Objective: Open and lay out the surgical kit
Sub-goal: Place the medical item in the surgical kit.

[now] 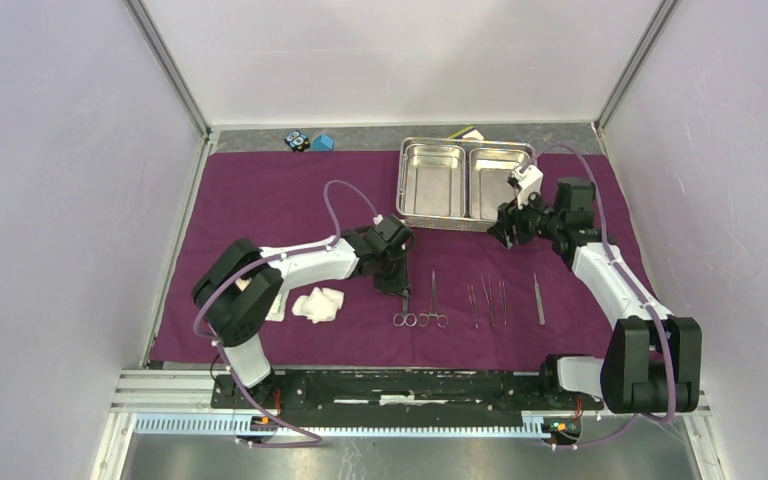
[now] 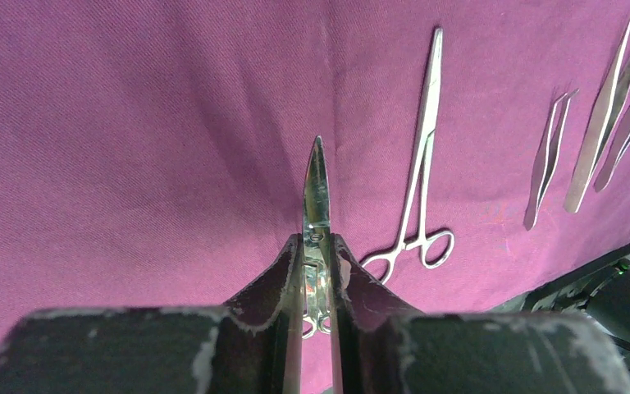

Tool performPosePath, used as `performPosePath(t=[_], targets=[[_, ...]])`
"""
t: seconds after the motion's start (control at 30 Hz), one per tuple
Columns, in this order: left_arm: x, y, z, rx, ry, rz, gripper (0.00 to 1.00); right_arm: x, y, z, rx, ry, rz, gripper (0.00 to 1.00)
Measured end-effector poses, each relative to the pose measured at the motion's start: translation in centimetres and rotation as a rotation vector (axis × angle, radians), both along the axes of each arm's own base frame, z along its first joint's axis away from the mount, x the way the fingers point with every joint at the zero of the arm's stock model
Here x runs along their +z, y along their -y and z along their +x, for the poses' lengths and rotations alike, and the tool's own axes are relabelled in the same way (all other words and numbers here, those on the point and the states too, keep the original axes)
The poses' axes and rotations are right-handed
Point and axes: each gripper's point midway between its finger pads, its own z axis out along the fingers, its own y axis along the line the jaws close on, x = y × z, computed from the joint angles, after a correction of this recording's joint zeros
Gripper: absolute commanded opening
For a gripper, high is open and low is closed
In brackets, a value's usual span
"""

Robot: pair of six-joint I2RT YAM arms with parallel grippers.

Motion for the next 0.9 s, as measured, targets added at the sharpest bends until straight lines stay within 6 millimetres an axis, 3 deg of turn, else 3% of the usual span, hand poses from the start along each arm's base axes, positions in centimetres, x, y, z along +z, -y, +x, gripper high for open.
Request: performPosePath(t=[0.27, 0.9], targets=[[-0.3, -0.1, 0.0, 0.003, -0.007, 0.005, 0.02, -0.1, 1.0, 0.2, -0.024, 0.0, 0.007, 0.62], [-1.2, -0.2, -0.2, 0.006, -0.026, 0.024, 0.03, -0.3, 1.0, 0.1, -0.023, -0.004, 0.013, 0.62]])
